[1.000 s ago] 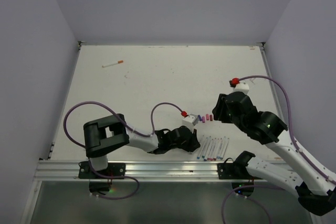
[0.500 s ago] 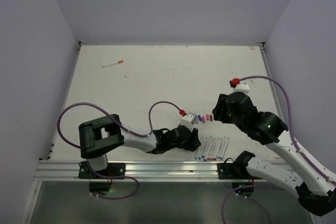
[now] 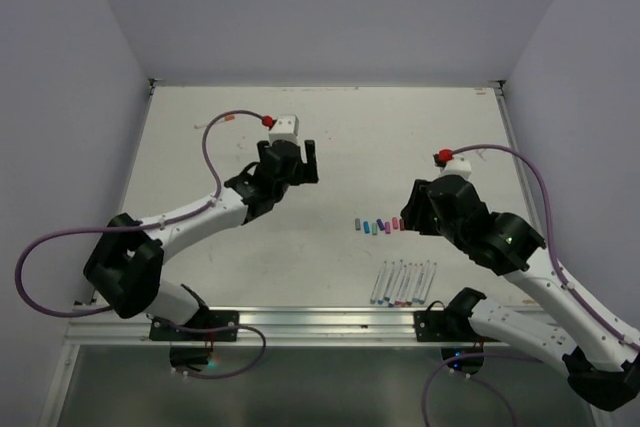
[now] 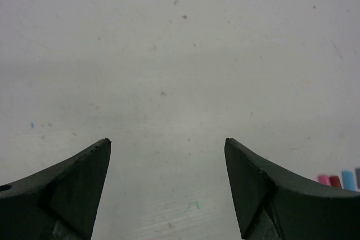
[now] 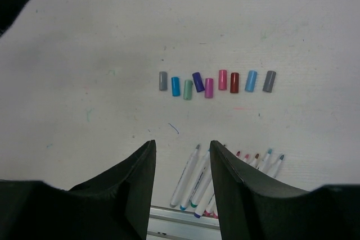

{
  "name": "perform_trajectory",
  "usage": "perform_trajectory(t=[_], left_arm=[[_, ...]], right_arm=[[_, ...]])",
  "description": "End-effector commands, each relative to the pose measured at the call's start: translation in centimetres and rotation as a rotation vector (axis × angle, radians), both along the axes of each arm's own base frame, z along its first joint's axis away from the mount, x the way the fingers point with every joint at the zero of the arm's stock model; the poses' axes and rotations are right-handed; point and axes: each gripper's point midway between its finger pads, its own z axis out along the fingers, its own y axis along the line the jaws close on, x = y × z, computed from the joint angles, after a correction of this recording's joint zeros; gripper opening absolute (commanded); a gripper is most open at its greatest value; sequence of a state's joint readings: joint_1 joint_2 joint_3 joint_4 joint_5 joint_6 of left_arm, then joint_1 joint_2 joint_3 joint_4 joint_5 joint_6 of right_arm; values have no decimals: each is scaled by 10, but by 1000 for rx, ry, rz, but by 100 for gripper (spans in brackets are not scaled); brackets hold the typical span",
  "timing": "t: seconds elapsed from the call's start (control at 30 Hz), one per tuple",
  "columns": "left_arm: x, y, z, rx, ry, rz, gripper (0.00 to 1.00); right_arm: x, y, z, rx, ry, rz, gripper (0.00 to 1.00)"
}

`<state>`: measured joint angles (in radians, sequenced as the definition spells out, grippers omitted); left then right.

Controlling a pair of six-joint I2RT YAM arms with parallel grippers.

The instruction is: Open the pen caps

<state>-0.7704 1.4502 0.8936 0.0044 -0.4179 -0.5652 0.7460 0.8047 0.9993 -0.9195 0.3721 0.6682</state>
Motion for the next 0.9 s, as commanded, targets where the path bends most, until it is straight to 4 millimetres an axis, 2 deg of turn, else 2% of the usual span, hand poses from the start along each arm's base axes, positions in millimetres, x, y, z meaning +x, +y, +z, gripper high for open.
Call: perform_trajectory(t=[0.0, 0.03, 0.07, 0.13, 0.17, 0.2, 0.23, 0.27, 0.3, 0.33, 0.37, 0.4, 0.43, 0.47, 0.53, 0.57, 0.63, 0.8, 0.83, 0.87], left_arm=[[48, 60, 20, 184, -44, 104, 84], [62, 58, 32, 149, -56, 81, 84], [81, 80, 24, 162, -29, 114, 84], [106, 91, 33, 136, -38, 129, 85], [119, 101, 22, 148, -19, 154, 85], [132, 121, 22, 144, -21, 200, 85], [144, 128, 25, 129, -46, 223, 85], [158, 134, 20, 125, -37, 250, 85], [174, 150, 24, 99, -61, 304, 85], [180, 163, 18, 107, -26, 351, 84], [189, 170, -2, 93, 20, 398, 84], [207, 183, 13, 68, -8, 446, 83], [213, 188, 9, 66, 2, 463, 82], [222, 196, -3, 69, 10, 482, 80], [240, 199, 10, 59, -45, 502, 75], [246, 200, 5, 58, -46, 512, 74], [261, 205, 20, 38, -120, 540, 72], [287, 220, 11, 35, -124, 587, 72], [294, 222, 17, 23, -139, 587, 72], [298, 229, 5, 31, -125, 597, 72]], right_arm=[[7, 10, 3, 20, -21, 23, 47], [8, 11, 3, 16, -22, 28, 47], [9, 12, 3, 13, -19, 31, 47], [11, 14, 3, 5, -19, 40, 47], [12, 16, 3, 8, -20, 44, 47], [12, 18, 2, 8, -15, 52, 47], [12, 20, 0, 7, -13, 61, 47], [14, 21, -1, 5, -12, 67, 47], [14, 23, -5, 0, -1, 76, 47], [14, 24, -8, -10, 6, 81, 47], [14, 25, -13, -17, 15, 88, 47], [15, 26, -16, -22, 20, 91, 47], [15, 27, -23, -35, 36, 98, 47], [15, 29, -24, -35, 38, 104, 47], [16, 31, -30, -42, 48, 115, 47], [17, 32, -33, -48, 52, 116, 47], [18, 33, -37, -60, 63, 122, 47], [18, 36, -39, -62, 66, 141, 47], [19, 36, -39, -64, 66, 143, 47], [18, 36, -39, -63, 67, 146, 47]])
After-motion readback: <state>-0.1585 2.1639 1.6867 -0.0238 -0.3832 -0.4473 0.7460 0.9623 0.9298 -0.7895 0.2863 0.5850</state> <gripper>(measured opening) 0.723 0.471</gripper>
